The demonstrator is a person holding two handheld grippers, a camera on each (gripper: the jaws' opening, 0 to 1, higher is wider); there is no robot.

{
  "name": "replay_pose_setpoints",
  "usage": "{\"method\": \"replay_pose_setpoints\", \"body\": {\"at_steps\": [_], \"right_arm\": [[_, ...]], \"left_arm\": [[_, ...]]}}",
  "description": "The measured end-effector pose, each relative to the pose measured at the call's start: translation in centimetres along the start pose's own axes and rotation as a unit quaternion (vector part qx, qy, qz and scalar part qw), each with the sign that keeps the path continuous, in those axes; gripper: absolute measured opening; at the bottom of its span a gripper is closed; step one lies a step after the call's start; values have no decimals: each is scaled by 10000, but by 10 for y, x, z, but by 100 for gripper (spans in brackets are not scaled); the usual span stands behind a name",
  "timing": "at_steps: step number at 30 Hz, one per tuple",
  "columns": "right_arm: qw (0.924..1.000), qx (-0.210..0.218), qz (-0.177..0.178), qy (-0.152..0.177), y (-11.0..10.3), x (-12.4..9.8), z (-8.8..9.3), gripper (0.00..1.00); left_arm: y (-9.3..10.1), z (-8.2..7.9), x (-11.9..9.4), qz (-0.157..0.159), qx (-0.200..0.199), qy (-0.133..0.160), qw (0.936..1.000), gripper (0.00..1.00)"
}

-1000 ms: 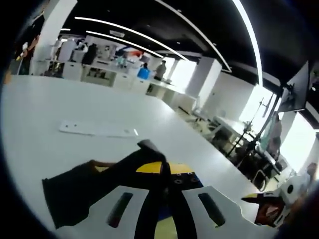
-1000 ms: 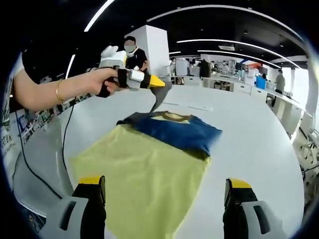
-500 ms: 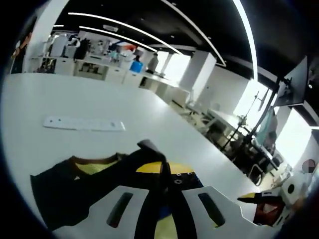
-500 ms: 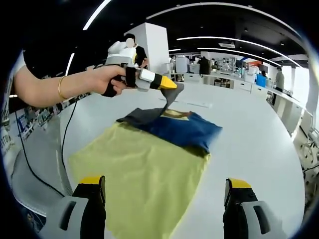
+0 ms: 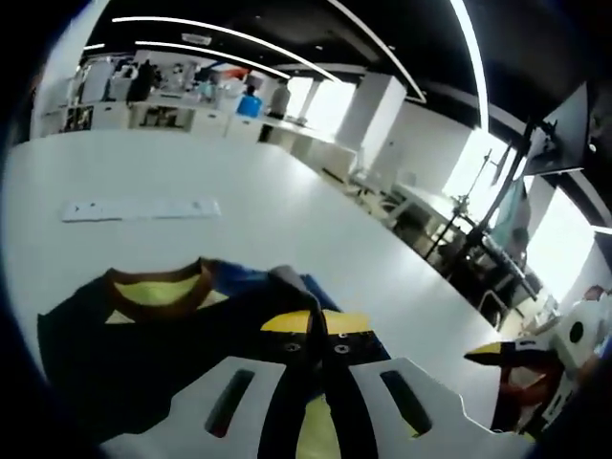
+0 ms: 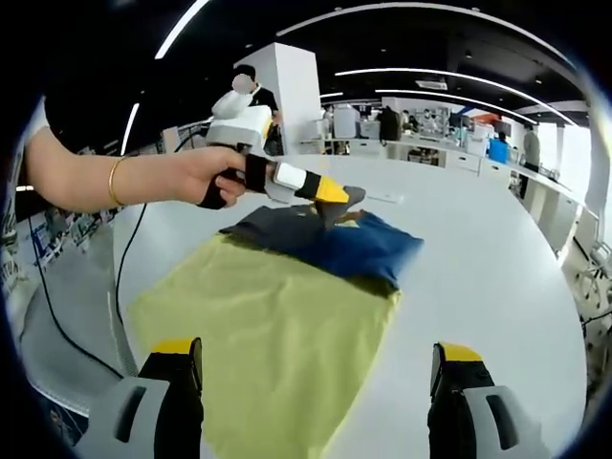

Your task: Fold the garment on the visible template until the final outline fits inside the template.

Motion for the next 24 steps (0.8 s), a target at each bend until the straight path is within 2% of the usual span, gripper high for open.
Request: {"method": "replay_pose_setpoints", "body": {"at_steps": [5, 9, 14, 20, 24], "right_arm": [[10000, 13, -14, 34, 0, 1, 0, 99], [10000, 25, -4, 61, 1, 1, -1, 99], [10000, 7, -10, 76, 1, 2, -3, 99], [9999, -30, -48, 101, -2, 4, -6, 99], [9999, -66, -70, 126, -4, 4, -9, 99]], "left_arm": [[6, 6, 6, 105, -80, -17, 9999, 0], [11, 12, 6, 232, 172, -62, 9996, 4], [7, 16, 1, 229, 458, -50, 9987, 22], [1, 8, -11, 209, 799, 203, 9964, 50], [-1, 4, -18, 204, 874, 293, 9955, 66]]}}
Point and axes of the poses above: the point that each gripper's makers call its tool centre point, and the gripper's own axes: x roughly forward along the fingers, y roughly to its right, z roughly out of its underside, the point moved 2 cm from there along -x, roughly backward along the fingers, and after that the axes turned 7 degrees about -z, right-handed, at the moved point
